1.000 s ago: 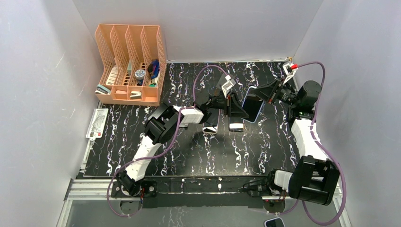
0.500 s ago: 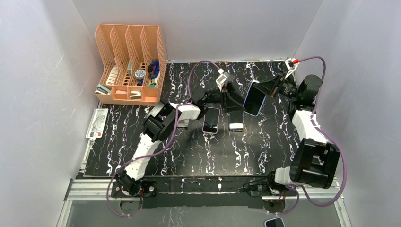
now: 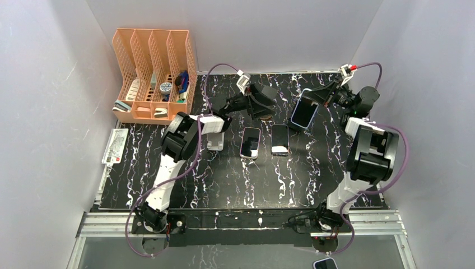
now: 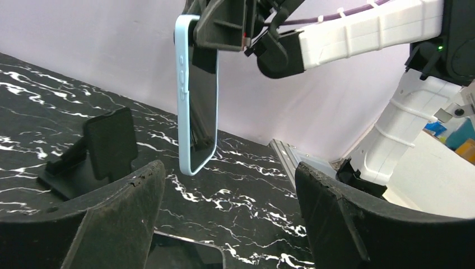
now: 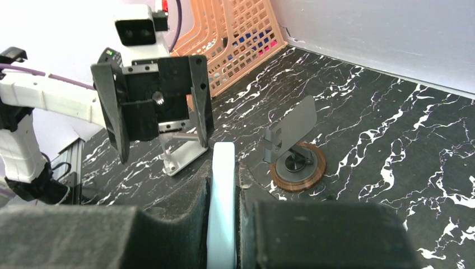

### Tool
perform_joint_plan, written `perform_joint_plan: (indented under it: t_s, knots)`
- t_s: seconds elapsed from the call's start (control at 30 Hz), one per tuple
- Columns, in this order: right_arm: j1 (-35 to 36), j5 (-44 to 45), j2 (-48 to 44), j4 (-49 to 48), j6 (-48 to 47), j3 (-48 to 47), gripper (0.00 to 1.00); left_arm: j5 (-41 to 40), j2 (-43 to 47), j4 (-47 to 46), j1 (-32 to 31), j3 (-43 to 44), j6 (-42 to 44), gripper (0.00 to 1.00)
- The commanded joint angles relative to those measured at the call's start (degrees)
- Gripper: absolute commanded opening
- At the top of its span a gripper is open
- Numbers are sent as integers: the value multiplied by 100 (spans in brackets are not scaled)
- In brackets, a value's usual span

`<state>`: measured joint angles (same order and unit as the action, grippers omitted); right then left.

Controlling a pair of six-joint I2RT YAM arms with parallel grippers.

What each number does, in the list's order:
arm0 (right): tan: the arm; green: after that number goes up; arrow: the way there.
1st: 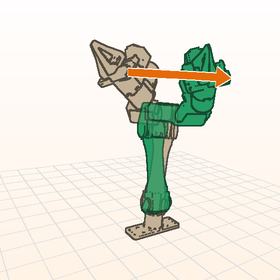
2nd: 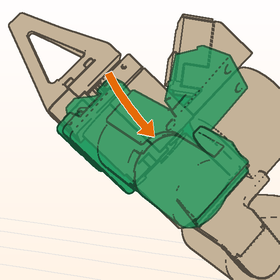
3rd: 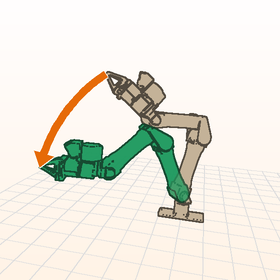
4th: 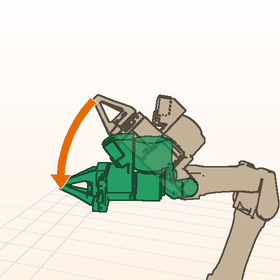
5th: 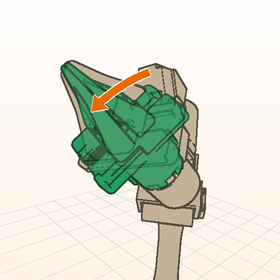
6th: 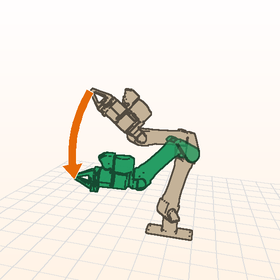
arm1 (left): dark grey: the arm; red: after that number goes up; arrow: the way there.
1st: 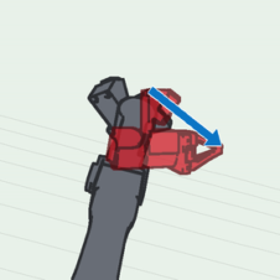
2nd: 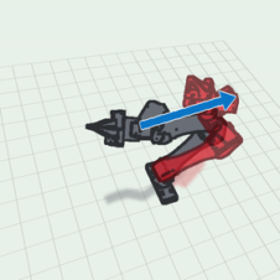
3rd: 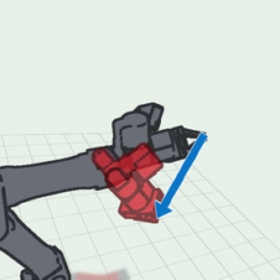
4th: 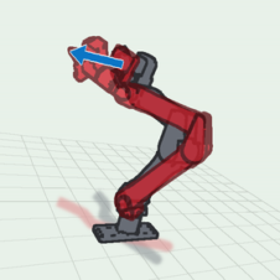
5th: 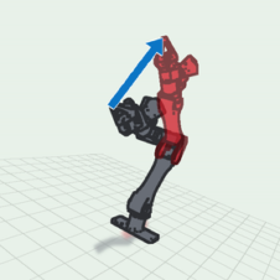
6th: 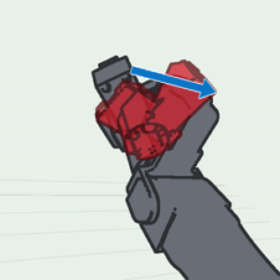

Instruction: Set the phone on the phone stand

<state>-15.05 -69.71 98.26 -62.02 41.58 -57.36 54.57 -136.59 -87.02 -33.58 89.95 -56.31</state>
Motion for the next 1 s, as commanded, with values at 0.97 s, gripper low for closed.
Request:
perform_joint_plan:
  t_s: [0.97]
  knots:
    - [46, -150, 2406, -3292, 1863, -1823, 1, 171, 234, -458, 370, 209, 1, 82]
